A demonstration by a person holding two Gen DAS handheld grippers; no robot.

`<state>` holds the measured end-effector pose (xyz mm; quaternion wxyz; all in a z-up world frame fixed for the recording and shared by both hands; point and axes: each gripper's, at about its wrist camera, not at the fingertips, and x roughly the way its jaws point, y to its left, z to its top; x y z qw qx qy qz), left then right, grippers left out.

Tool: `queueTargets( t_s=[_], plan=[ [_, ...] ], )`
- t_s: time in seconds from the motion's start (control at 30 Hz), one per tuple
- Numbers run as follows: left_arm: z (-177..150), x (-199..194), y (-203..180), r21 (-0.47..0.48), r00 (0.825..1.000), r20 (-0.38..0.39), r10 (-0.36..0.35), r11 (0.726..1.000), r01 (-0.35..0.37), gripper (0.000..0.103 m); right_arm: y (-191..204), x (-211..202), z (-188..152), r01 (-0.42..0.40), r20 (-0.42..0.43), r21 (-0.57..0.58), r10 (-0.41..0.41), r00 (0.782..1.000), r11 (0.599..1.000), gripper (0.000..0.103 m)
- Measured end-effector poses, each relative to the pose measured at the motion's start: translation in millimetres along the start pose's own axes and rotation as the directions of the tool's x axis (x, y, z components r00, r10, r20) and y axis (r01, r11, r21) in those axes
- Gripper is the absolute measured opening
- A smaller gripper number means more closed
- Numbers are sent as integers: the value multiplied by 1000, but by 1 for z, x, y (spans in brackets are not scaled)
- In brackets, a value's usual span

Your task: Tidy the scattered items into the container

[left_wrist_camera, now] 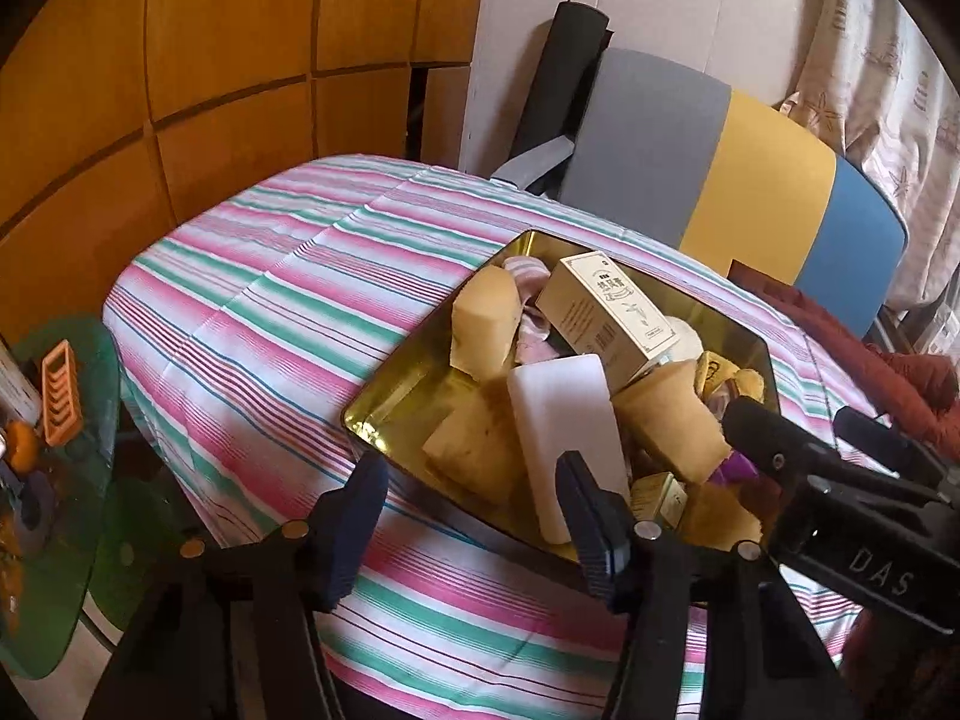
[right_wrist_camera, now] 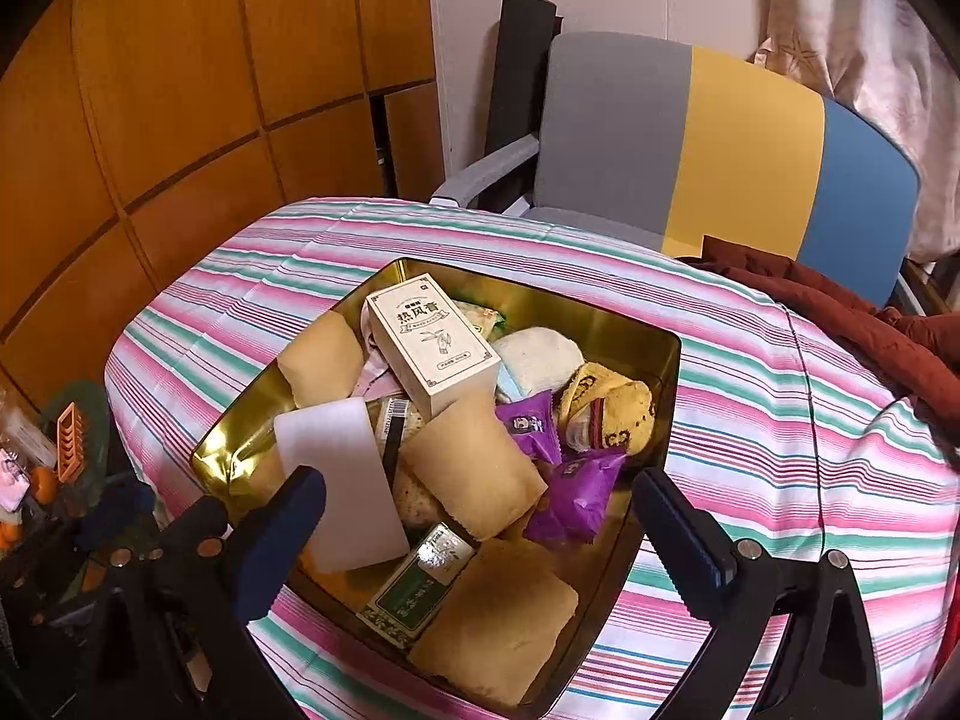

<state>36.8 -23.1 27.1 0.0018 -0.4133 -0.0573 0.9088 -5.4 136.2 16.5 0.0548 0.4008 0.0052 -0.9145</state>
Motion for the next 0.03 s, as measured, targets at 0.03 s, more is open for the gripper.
queueTargets(
  t_s=[0.03],
  plan=[
    [0,0,-2,12,1000,3,4,1000,-4,58,0,0,0,-1,-2,0,1,1000,1000,103]
  ],
)
